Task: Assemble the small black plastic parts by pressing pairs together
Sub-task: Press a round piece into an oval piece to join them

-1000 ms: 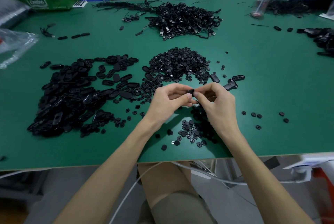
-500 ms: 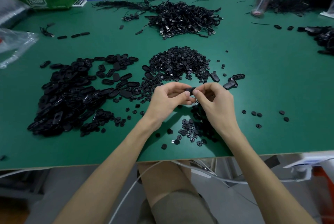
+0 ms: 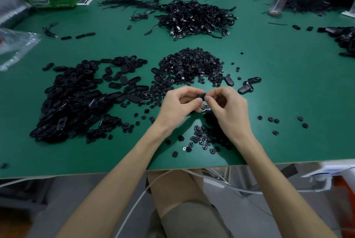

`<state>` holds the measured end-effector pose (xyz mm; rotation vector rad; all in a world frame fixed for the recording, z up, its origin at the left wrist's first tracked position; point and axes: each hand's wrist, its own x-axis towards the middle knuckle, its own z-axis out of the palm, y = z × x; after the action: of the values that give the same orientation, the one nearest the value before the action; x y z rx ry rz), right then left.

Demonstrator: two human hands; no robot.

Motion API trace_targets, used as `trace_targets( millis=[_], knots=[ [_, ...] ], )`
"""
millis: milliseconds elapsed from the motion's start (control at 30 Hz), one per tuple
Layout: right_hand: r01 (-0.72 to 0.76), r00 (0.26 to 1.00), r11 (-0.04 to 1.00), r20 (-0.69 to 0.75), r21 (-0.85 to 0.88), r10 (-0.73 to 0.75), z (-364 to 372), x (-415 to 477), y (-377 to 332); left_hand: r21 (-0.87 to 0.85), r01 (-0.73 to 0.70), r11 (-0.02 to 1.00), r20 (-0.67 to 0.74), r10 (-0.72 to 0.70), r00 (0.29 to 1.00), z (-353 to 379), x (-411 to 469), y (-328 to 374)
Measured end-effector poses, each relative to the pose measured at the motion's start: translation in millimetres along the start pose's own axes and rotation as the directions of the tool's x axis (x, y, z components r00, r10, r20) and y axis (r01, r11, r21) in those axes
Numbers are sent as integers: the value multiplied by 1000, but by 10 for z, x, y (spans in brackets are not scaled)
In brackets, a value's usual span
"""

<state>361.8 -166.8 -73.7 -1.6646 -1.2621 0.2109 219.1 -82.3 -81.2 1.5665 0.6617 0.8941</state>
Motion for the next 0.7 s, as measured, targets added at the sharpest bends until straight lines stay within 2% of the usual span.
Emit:
trace_targets(
  millis=[133, 433, 700],
  knots=[
    [17, 1000, 1000, -16, -11, -17, -14, -2, -3, 1, 2, 1000, -1, -2, 1000, 2, -2, -5],
    [229, 973, 969, 31, -88, -227, 41, -52, -24, -67, 19, 998, -98, -26, 995, -14, -2, 14],
    [230, 973, 972, 48, -44, -228, 34, -50, -42, -87, 12, 996, -88, -20, 996, -29, -1, 40]
  ],
)
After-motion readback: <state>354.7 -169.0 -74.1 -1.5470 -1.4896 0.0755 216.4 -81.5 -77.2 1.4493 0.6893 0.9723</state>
